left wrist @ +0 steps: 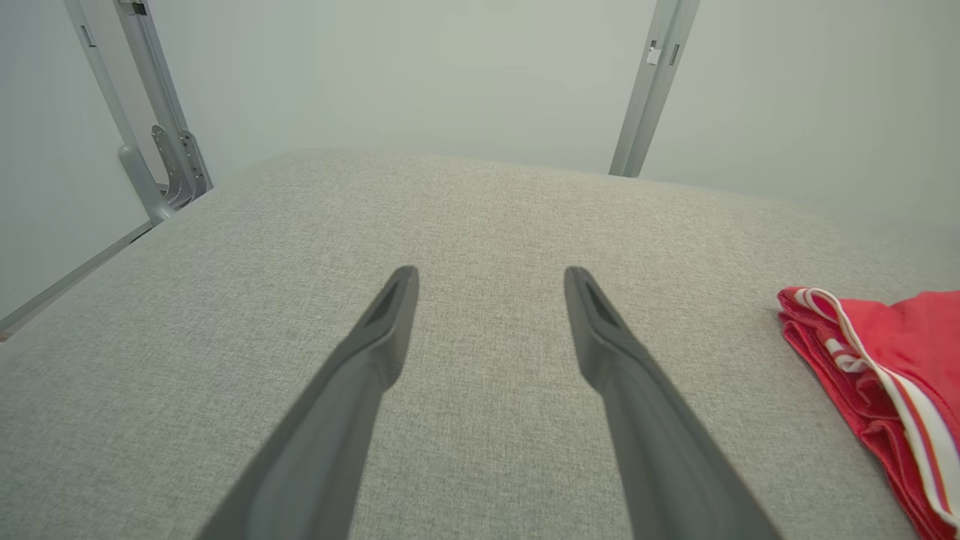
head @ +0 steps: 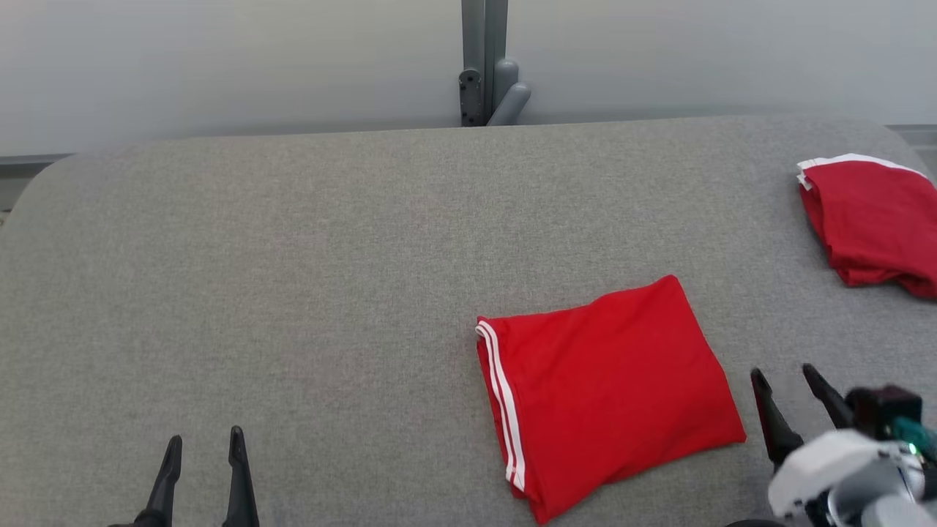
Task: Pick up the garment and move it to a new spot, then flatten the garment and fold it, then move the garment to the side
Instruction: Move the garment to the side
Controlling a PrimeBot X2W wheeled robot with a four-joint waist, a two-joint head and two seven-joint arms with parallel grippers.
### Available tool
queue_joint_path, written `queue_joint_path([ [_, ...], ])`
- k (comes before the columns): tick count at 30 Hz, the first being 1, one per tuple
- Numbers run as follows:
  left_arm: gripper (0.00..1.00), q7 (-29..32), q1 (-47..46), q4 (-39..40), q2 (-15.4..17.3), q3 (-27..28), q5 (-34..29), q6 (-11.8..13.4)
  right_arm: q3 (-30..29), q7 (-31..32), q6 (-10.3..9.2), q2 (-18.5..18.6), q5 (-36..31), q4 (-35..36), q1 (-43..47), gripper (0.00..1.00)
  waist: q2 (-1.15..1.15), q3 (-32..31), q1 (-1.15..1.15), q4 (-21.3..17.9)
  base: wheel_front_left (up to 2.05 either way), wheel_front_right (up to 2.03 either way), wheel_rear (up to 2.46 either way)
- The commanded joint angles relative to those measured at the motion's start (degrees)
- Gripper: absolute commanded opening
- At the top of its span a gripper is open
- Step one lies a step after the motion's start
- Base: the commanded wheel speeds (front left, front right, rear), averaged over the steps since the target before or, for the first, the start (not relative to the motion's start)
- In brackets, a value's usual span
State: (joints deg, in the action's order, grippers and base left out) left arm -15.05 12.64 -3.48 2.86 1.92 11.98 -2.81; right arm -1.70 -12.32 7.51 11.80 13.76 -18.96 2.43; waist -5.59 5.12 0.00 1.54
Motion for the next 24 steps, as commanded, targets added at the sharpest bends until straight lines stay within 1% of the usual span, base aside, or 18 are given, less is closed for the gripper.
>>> queue_joint_path([
  [1, 1.00, -0.15, -0.73, 0.56, 0.09, 0.16, 0.11, -0.26, 1.88, 2.89, -0.05, 1.82, 2.36, 0.72, -2.55, 1.00, 0.00, 1.29, 0.00, 0.39, 0.00, 0.00, 0.00],
  [2, 1.00, -0.15, -1.26, 0.81, 0.10, 0.10, 0.17, -0.28, 4.69, 6.00, -0.05, 3.50, 4.28, 1.45, -4.37, 1.00, 0.00, 2.23, 0.00, 0.59, 0.00, 0.00, 0.00],
  [4, 1.00, -0.15, -2.34, 0.98, 0.09, -0.28, 0.55, -0.35, 7.57, 12.25, -0.08, 6.46, 8.77, 2.56, -8.35, 1.00, 0.00, 4.29, 0.00, 1.19, 0.00, 0.00, 0.00],
  [6, 1.00, -0.15, -3.41, 0.50, 0.09, -0.75, 1.04, -0.32, 10.60, 18.85, -0.04, 9.61, 10.80, 2.99, -11.97, 1.00, 0.00, 6.53, 0.00, 1.93, 0.00, 0.00, 0.00],
  [8, 1.00, -0.15, -4.73, 0.42, 0.10, -1.28, 1.07, -0.35, 11.64, 23.92, -0.07, 10.96, 13.00, 1.88, -15.72, 1.00, 0.00, 8.72, 0.00, 2.59, 0.00, 0.00, 0.00],
  [9, 1.00, -0.15, -5.36, 0.34, 0.09, -1.47, 1.05, -0.42, 12.66, 25.88, -0.02, 11.64, 13.02, 1.24, -17.12, 1.00, 0.00, 9.63, 0.00, 2.99, 0.00, 0.00, 0.00],
  [11, 1.00, -0.15, -6.27, 0.16, 0.10, -1.91, 0.95, -0.62, 14.22, 29.25, -0.05, 11.94, 14.22, -0.92, -19.25, 1.00, 0.00, 10.92, 0.00, 3.77, 0.00, 0.00, 0.00],
  [15, 1.00, -0.15, -7.45, -0.39, 0.10, -2.20, 1.71, -0.21, 17.85, 33.45, -0.04, 11.52, 16.33, -5.09, -22.26, 1.00, 0.00, 12.26, 0.00, 4.79, 0.00, 0.00, 0.00],
  [16, 1.00, -0.15, -7.66, -0.61, 0.09, -2.02, 1.70, -0.36, 19.60, 34.65, -0.03, 10.39, 18.37, -6.88, -22.66, 1.00, 0.00, 12.56, 0.00, 4.94, 0.00, 0.00, 0.00],
  [17, 1.00, -0.15, -7.68, -0.69, 0.09, -1.88, 1.69, -0.45, 20.78, 34.69, -0.01, 9.87, 19.74, -7.07, -22.84, 1.00, 0.00, 12.68, 0.00, 4.98, 0.00, 0.00, 0.00],
  [18, 1.00, -0.15, -7.77, -0.73, 0.09, -1.82, 1.66, -0.51, 21.80, 34.34, 0.08, 9.73, 21.06, -7.05, -23.00, 0.24, 0.00, 12.74, 0.00, 4.98, 0.00, 0.00, 0.00],
  [19, 1.00, -0.15, -7.91, -0.75, 0.09, -1.78, 1.60, -0.50, 22.70, 33.87, 0.16, 9.80, 22.43, -6.69, -23.25, 0.00, 0.00, 12.82, 0.00, 4.93, 0.00, 0.00, 0.00],
  [21, 1.00, -0.15, -8.37, -0.44, 0.09, -1.68, 1.61, -0.34, 24.60, 32.76, 0.18, 10.70, 25.20, -5.23, -24.47, 0.00, 0.00, 13.21, 0.00, 4.44, 0.00, 0.00, 0.00],
  [24, 1.00, -0.15, -9.06, 0.28, 0.09, -1.81, 1.72, -0.57, 25.64, 30.97, 0.01, 14.14, 27.72, -3.20, -28.80, 0.00, 0.00, 14.45, 0.00, 2.84, 0.00, 0.00, 0.00],
])
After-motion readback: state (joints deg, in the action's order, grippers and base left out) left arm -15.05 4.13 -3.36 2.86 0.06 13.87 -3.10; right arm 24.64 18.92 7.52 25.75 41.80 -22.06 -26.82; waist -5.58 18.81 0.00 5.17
